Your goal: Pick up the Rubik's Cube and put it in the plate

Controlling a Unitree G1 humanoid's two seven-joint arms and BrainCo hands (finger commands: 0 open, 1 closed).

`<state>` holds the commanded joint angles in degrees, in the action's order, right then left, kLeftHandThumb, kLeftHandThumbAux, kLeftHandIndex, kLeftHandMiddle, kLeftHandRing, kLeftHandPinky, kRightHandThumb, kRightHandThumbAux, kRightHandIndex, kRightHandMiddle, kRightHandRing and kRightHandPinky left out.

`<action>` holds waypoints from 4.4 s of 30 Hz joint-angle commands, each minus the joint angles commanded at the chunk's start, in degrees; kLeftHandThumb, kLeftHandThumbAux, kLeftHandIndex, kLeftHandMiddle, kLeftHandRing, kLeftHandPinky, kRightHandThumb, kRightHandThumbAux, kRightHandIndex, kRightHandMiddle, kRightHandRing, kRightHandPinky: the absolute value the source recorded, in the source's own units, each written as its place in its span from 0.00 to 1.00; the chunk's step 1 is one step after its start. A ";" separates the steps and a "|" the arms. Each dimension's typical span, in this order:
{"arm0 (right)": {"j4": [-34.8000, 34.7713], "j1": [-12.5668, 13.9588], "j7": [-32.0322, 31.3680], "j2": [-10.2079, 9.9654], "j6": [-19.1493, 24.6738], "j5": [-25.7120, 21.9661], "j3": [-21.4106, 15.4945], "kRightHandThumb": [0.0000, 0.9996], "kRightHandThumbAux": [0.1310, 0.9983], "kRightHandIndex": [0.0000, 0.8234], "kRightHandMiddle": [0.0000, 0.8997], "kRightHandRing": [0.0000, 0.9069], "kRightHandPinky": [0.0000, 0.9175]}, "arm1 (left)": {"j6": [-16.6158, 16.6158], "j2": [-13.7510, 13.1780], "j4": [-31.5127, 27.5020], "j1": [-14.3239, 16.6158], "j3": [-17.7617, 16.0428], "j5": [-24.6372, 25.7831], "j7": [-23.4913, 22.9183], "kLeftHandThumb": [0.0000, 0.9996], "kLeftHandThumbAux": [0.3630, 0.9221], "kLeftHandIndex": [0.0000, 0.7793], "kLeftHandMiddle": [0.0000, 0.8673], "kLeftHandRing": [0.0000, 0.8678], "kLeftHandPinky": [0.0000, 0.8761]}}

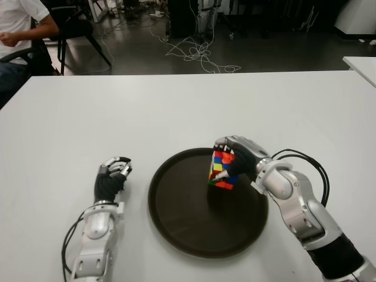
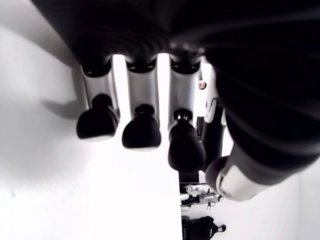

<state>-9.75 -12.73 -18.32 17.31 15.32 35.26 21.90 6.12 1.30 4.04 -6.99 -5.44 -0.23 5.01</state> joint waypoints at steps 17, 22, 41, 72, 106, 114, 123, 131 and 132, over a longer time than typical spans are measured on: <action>2.91 0.19 2.59 -1.02 -4.53 -2.95 -0.75 0.01 0.86 0.76 0.83 0.85 0.82 | -1.47 0.16 0.45 -0.17 -0.03 0.15 -0.55 0.71 0.61 0.57 0.94 0.94 0.92; 4.20 0.11 4.52 -1.66 -6.64 -3.67 -1.14 0.02 0.86 0.79 0.85 0.86 0.84 | -1.18 0.15 0.56 -0.04 -0.03 0.20 -0.59 0.71 0.61 0.57 0.94 0.94 0.92; 9.40 -0.94 -4.17 -0.49 -17.35 -16.00 -1.46 0.03 0.67 0.02 0.26 0.45 0.38 | -0.95 0.33 0.53 -0.07 -0.15 0.40 -0.60 0.71 0.61 0.57 0.94 0.94 0.92; 8.54 -1.27 -7.64 -0.87 -13.43 -20.21 -3.90 0.00 0.70 0.02 0.08 0.08 0.06 | -1.57 0.53 0.86 -0.09 -0.40 0.64 -0.41 0.71 0.61 0.57 0.94 0.95 0.93; 8.22 -2.05 -6.34 -0.33 -11.94 -15.19 -2.99 0.00 0.71 0.00 0.07 0.07 0.05 | -0.25 0.25 -0.03 -0.18 0.04 0.47 -0.55 0.71 0.61 0.57 0.93 0.94 0.91; 8.16 -1.33 -6.01 -2.10 -11.04 -17.96 -4.51 0.00 0.63 0.00 0.07 0.08 0.05 | -0.91 -0.09 0.47 -0.12 0.26 -0.54 -0.24 0.71 0.61 0.57 0.93 0.94 0.92; 8.03 1.33 -3.63 -5.09 -10.38 -21.46 -6.18 0.00 0.43 0.00 0.01 0.01 0.00 | -1.16 0.25 0.96 0.21 -0.40 0.00 -0.32 0.71 0.61 0.57 0.93 0.94 0.92; 7.63 1.01 -2.73 -5.36 -8.34 -20.33 -5.86 0.00 0.35 0.00 0.00 0.00 0.00 | -0.32 0.17 0.61 0.23 -0.37 -0.08 -0.37 0.71 0.61 0.57 0.94 0.94 0.92; 7.48 0.96 -2.68 -5.16 -8.04 -19.86 -5.65 0.00 0.34 0.00 0.00 0.00 0.00 | -0.21 0.13 0.57 0.24 -0.35 -0.05 -0.45 0.71 0.61 0.57 0.94 0.94 0.92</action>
<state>-2.27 -11.77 -20.99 12.16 7.28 15.40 16.25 5.91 1.43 4.61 -6.75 -5.79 -0.28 4.56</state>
